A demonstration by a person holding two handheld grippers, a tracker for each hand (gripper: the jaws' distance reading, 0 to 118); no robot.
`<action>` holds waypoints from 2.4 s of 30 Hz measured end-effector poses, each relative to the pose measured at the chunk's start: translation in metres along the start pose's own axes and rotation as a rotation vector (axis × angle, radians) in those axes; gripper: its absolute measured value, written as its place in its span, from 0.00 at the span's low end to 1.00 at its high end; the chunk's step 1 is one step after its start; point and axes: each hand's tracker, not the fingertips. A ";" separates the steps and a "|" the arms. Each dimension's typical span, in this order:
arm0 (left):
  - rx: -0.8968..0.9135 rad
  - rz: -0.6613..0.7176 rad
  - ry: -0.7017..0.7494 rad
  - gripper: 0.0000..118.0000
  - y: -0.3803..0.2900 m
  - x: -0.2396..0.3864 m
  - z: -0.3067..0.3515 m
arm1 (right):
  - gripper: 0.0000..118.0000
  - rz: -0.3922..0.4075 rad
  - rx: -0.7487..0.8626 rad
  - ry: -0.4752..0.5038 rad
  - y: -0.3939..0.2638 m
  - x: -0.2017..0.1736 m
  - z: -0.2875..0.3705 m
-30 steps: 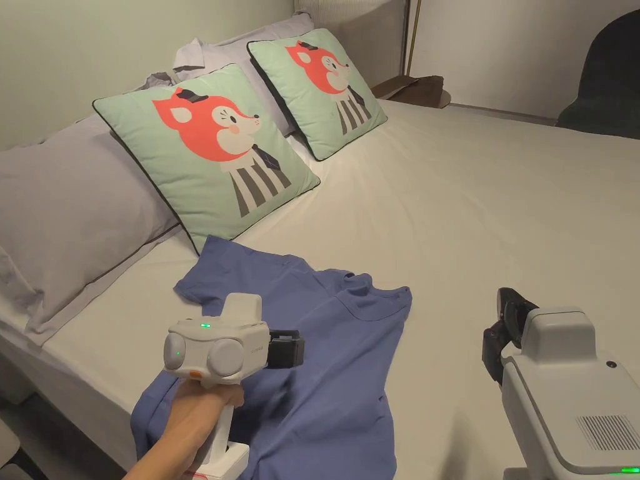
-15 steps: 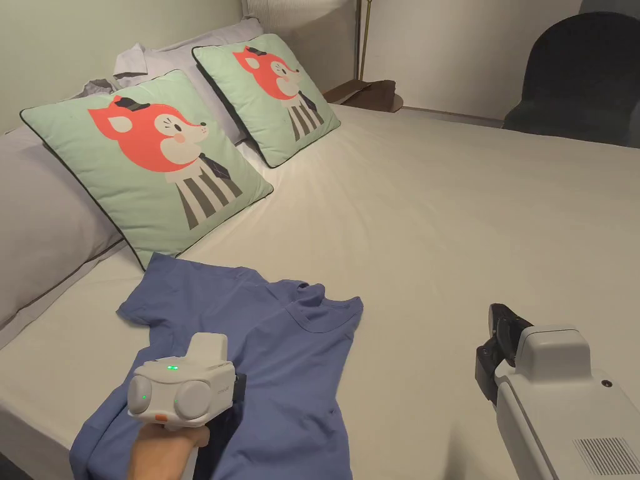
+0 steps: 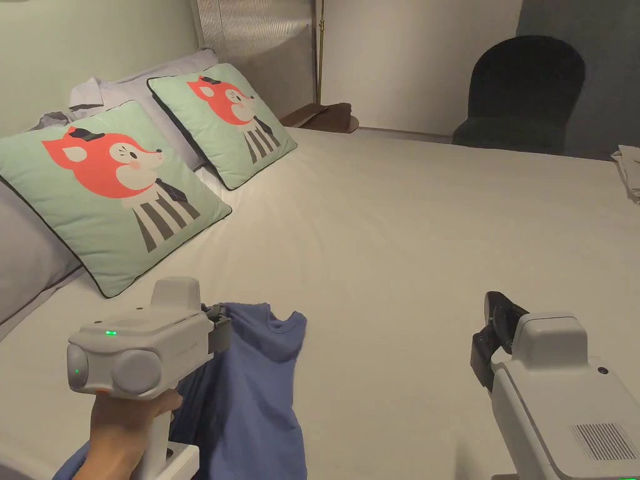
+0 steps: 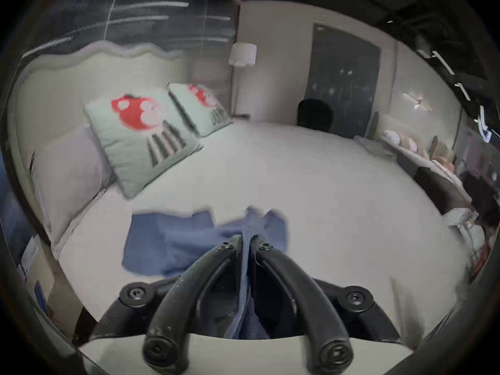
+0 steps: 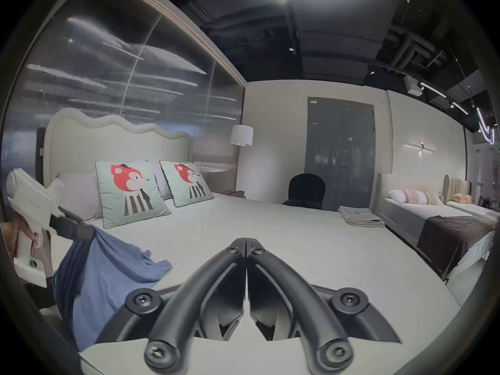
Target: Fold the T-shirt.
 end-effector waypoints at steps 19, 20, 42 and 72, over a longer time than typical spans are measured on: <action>0.240 -0.192 -0.503 0.01 0.112 0.229 -0.008 | 0.00 0.018 0.067 -0.308 0.013 0.127 0.092; 0.231 -0.201 -0.520 0.00 0.112 0.241 -0.012 | 0.00 0.018 0.064 -0.326 0.012 0.134 0.096; -0.461 -0.267 -0.493 0.01 -0.114 0.309 -0.126 | 0.00 -0.022 -0.056 -0.434 -0.031 0.172 0.115; 0.435 -0.172 -0.126 0.93 0.003 0.200 -0.003 | 0.00 -0.005 0.036 -0.388 0.011 0.138 0.110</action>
